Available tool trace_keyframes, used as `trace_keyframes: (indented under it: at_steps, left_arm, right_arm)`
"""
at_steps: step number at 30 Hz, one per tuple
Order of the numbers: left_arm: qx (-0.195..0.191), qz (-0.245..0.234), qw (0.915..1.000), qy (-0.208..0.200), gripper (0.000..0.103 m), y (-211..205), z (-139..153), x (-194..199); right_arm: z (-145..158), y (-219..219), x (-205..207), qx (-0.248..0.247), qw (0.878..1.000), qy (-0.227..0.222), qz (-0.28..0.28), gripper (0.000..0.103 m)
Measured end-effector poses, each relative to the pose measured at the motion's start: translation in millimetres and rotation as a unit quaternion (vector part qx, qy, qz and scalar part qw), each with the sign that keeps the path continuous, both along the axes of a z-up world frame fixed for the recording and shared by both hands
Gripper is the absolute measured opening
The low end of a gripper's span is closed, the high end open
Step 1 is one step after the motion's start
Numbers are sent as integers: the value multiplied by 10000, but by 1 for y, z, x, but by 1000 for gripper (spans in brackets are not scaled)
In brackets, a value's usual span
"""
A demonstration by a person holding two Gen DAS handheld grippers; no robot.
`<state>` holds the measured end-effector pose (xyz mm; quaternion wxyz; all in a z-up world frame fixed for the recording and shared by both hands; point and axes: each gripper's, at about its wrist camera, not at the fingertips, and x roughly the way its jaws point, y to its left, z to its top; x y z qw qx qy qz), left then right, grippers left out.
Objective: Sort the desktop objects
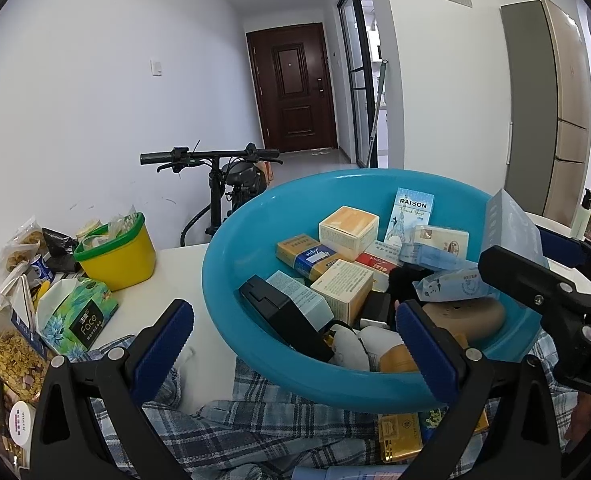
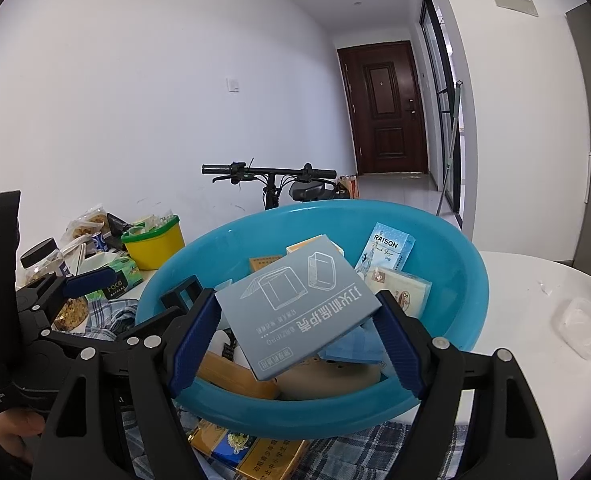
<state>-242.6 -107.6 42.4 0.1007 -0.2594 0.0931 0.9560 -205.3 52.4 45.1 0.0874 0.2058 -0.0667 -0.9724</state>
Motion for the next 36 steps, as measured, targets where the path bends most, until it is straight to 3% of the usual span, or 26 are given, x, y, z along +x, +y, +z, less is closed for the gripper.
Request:
trace_keyframes:
  at_steps: [36]
  left_arm:
    - [18,12,10000,-69,103,0,0,1]
  right_arm:
    - [-2,-1,0,31,10000,-23,16,77]
